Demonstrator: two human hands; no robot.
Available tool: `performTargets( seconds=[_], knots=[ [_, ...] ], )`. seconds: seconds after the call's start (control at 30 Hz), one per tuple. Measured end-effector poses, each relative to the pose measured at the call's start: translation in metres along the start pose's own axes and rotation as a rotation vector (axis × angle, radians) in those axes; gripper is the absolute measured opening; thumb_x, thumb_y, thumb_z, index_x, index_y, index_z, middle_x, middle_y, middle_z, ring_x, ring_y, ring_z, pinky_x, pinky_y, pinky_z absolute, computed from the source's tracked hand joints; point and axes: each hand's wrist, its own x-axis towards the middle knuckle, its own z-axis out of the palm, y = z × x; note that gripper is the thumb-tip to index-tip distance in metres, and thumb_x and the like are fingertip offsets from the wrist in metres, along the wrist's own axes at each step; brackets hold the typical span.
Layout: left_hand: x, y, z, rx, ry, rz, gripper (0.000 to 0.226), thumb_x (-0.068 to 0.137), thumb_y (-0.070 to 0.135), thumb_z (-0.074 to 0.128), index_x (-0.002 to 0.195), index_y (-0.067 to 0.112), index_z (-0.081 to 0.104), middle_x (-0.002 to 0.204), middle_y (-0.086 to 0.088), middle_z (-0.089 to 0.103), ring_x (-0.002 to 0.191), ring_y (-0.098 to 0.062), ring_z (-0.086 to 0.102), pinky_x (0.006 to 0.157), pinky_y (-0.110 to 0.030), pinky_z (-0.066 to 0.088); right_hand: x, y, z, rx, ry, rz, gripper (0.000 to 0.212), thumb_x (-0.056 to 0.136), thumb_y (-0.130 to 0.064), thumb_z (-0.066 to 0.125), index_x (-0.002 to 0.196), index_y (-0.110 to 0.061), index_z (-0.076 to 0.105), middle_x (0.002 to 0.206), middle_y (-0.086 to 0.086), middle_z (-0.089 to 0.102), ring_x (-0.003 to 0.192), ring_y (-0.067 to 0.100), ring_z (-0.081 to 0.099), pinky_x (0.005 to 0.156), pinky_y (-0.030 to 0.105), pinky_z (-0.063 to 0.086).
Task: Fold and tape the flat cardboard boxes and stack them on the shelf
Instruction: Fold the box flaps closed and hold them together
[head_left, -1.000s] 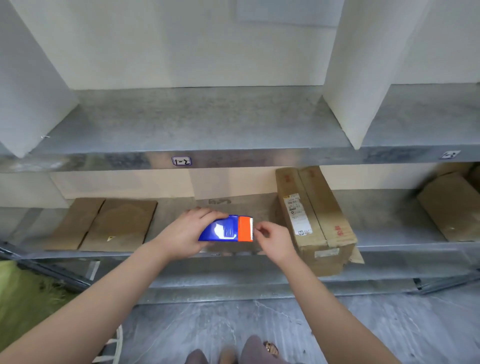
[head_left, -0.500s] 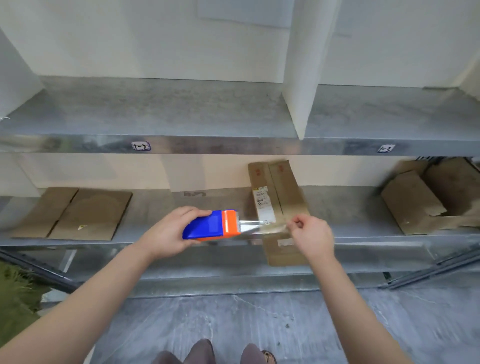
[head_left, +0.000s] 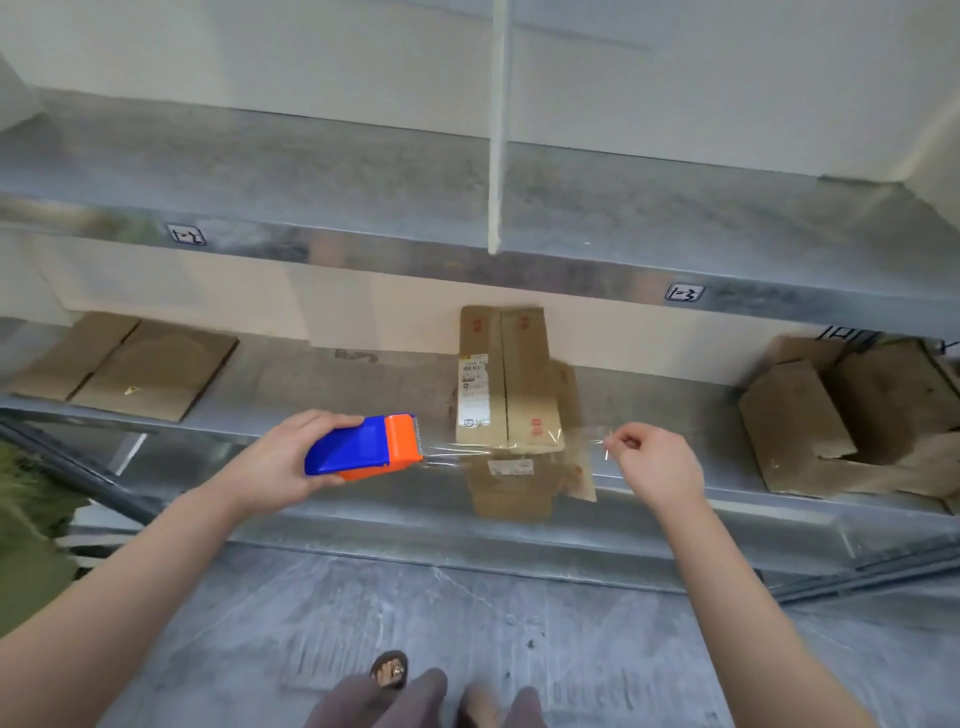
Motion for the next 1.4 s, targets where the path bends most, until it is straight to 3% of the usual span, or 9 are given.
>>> performTargets(
  seconds=[0.33, 0.5, 0.67, 0.73, 0.87, 1.0, 1.1, 1.17, 1.4],
  knots=[
    [0.027, 0.021, 0.018, 0.105, -0.053, -0.049, 0.07, 0.078, 0.029, 0.078, 0.139, 0.03, 0.046, 0.123, 0.015, 0.048, 0.115, -0.007, 0.047, 0.094, -0.013, 0.03, 0.013, 0.004, 0.045, 0.114, -0.182, 0.062, 0.017, 0.088, -0.033, 0.054, 0.074, -0.031, 0.064, 0.081, -0.007, 0.068, 0.083, 0.021, 0.061, 0.067, 0.029, 0.046],
    [0.045, 0.033, 0.021, 0.203, -0.085, 0.007, 0.069, 0.08, 0.034, 0.074, 0.142, 0.031, 0.043, 0.124, 0.01, 0.049, 0.114, -0.012, 0.048, 0.097, -0.026, 0.036, 0.017, 0.006, 0.072, 0.32, -0.287, 0.144, 0.017, 0.091, -0.027, 0.05, 0.077, -0.025, 0.058, 0.08, -0.002, 0.064, 0.085, 0.025, 0.06, 0.076, 0.034, 0.046],
    [0.051, 0.032, 0.019, 0.27, -0.093, 0.031, 0.069, 0.082, 0.037, 0.071, 0.144, 0.032, 0.04, 0.126, 0.011, 0.048, 0.116, -0.012, 0.046, 0.096, -0.024, 0.033, 0.004, 0.004, 0.076, 0.375, -0.142, 0.146, 0.019, 0.088, -0.03, 0.066, 0.093, -0.021, 0.049, 0.091, -0.003, 0.063, 0.091, 0.023, 0.062, 0.072, 0.031, 0.043],
    [0.052, 0.031, 0.019, 0.267, -0.095, 0.041, 0.069, 0.082, 0.037, 0.072, 0.144, 0.031, 0.041, 0.126, 0.009, 0.049, 0.116, -0.012, 0.047, 0.096, -0.025, 0.034, -0.009, -0.003, 0.078, 0.478, -0.049, 0.019, 0.01, 0.093, -0.024, 0.06, 0.101, -0.025, 0.054, 0.095, -0.009, 0.065, 0.095, 0.017, 0.065, 0.075, 0.03, 0.048],
    [0.053, 0.032, 0.021, 0.248, -0.084, 0.06, 0.069, 0.081, 0.036, 0.073, 0.143, 0.03, 0.043, 0.125, 0.009, 0.051, 0.115, -0.014, 0.048, 0.097, -0.027, 0.036, -0.035, -0.024, 0.073, 0.692, -0.111, -0.102, 0.038, 0.093, -0.048, 0.057, 0.129, -0.053, 0.045, 0.112, -0.04, 0.055, 0.104, -0.015, 0.054, 0.088, 0.011, 0.043],
    [0.054, 0.031, 0.023, 0.236, -0.084, 0.063, 0.069, 0.082, 0.037, 0.072, 0.143, 0.032, 0.041, 0.126, 0.009, 0.05, 0.116, -0.013, 0.047, 0.097, -0.027, 0.036, -0.032, -0.04, 0.069, 0.504, -0.086, -0.063, 0.054, 0.088, -0.062, 0.054, 0.135, -0.068, 0.027, 0.089, -0.023, 0.064, 0.07, 0.003, 0.057, 0.073, 0.025, 0.05],
    [0.056, 0.032, 0.027, 0.217, -0.092, 0.073, 0.071, 0.081, 0.037, 0.073, 0.144, 0.033, 0.04, 0.126, 0.01, 0.049, 0.116, -0.012, 0.046, 0.098, -0.028, 0.036, -0.026, -0.043, 0.073, 0.542, -0.111, -0.023, 0.05, 0.091, -0.054, 0.056, 0.135, -0.064, 0.033, 0.137, -0.011, 0.057, 0.104, 0.01, 0.058, 0.099, 0.035, 0.048],
    [0.056, 0.03, 0.028, 0.201, -0.094, 0.079, 0.071, 0.081, 0.035, 0.073, 0.144, 0.033, 0.04, 0.125, 0.01, 0.049, 0.115, -0.012, 0.046, 0.097, -0.028, 0.037, -0.025, -0.042, 0.073, 0.577, -0.11, -0.038, 0.049, 0.093, -0.047, 0.058, 0.136, -0.06, 0.038, 0.151, -0.007, 0.042, 0.137, 0.011, 0.04, 0.111, 0.036, 0.035],
    [0.043, -0.008, 0.005, 0.086, -0.137, 0.069, 0.076, 0.075, 0.025, 0.081, 0.141, 0.032, 0.046, 0.122, 0.013, 0.049, 0.114, -0.009, 0.048, 0.1, -0.023, 0.034, -0.017, -0.043, 0.07, 0.733, -0.208, 0.027, 0.046, 0.09, -0.036, 0.066, 0.127, -0.058, 0.051, 0.148, -0.008, 0.046, 0.138, 0.012, 0.04, 0.117, 0.041, 0.031]
  ],
)
